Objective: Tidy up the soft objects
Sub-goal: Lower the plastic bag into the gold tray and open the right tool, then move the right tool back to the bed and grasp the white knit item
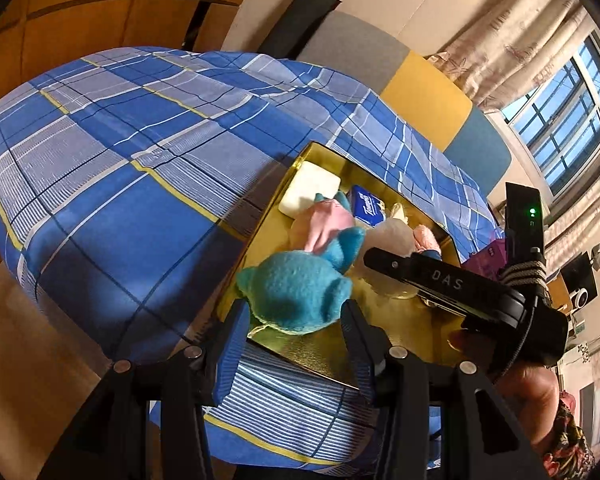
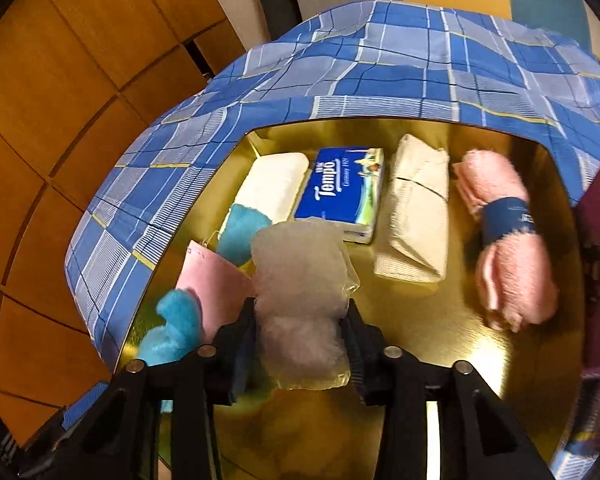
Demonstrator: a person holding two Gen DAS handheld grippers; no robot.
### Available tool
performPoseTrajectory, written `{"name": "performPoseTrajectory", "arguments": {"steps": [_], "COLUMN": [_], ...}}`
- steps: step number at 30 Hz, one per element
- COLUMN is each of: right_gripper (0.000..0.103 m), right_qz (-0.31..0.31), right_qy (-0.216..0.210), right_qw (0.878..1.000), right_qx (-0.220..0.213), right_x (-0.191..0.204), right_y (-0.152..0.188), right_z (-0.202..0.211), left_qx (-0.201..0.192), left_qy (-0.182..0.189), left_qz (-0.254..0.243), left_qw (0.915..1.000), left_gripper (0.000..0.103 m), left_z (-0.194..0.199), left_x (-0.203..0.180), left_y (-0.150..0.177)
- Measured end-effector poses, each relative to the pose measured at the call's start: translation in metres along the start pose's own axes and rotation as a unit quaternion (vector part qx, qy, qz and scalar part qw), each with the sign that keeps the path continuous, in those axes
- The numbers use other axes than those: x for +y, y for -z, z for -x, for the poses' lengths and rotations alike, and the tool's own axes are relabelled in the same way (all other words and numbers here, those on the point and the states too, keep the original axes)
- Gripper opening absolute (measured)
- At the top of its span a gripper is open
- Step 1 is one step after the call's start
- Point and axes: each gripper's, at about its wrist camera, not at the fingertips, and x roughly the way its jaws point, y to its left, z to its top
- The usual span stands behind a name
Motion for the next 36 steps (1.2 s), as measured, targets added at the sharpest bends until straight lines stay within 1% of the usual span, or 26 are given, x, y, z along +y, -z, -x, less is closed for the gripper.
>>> {"name": "performPoseTrajectory", "arguments": {"steps": [1,3,6,9,14,19,21,24,25,27,29,33,36], "right_gripper": [0.059,0.064,0.064,0.066,0.067,0.068,0.069,0.069,0.069,0.069,0.069,0.069,0.069], "right_qz": [-0.002,-0.006,0.0,0.004,0.022,0.074,0.099,0.119,0.122,0.124,0.118,0.084,0.051], "right_qy": [0.001,-0.002,-0.003,-0.013,-0.019,-0.017,-0.014,-0.007,-0.004,0.005,0.014,0.05,0.09], "right_qw": [1.0,1.0,1.0,1.0,0.999,0.996,0.993,0.989,0.988,0.986,0.986,0.985,0.981], "right_qx": [0.001,-0.007,-0.015,-0.021,-0.027,-0.047,-0.061,-0.085,-0.093,-0.107,-0.117,-0.145,-0.163], "right_x": [0.0,0.0,0.001,-0.001,-0.001,0.005,0.007,0.002,-0.002,-0.014,-0.031,-0.079,-0.124], "right_y": [0.0,0.001,0.003,0.009,0.02,0.032,0.038,0.046,0.048,0.053,0.058,0.062,0.066], "right_z": [-0.001,0.002,0.013,0.028,0.052,0.086,0.102,0.129,0.137,0.156,0.172,0.209,0.233], "left_qx": [0.0,-0.001,-0.002,0.0,0.006,0.01,0.01,0.012,0.015,0.02,0.025,0.032,0.039], "left_qy": [0.001,0.003,0.003,0.004,0.012,0.022,0.026,0.034,0.037,0.045,0.054,0.064,0.084], "left_qz": [0.003,0.005,0.005,0.004,-0.005,-0.02,-0.025,-0.035,-0.038,-0.045,-0.06,-0.082,-0.097], "left_qw": [1.0,1.0,1.0,1.0,0.9999,0.9995,0.9993,0.9987,0.9985,0.9978,0.9964,0.994,0.9909], "left_gripper": [0.048,0.048,0.048,0.048,0.048,0.048,0.048,0.05,0.053,0.057,0.057,0.058,0.058], "left_z": [0.0,0.001,0.002,0.001,-0.001,-0.003,-0.002,-0.002,-0.003,-0.005,-0.005,-0.007,-0.009], "left_x": [0.001,0.002,0.001,-0.003,-0.014,-0.029,-0.034,-0.044,-0.048,-0.055,-0.066,-0.084,-0.102], "left_y": [0.0,0.0,0.0,0.001,0.005,0.008,0.01,0.012,0.013,0.016,0.019,0.025,0.03]}}
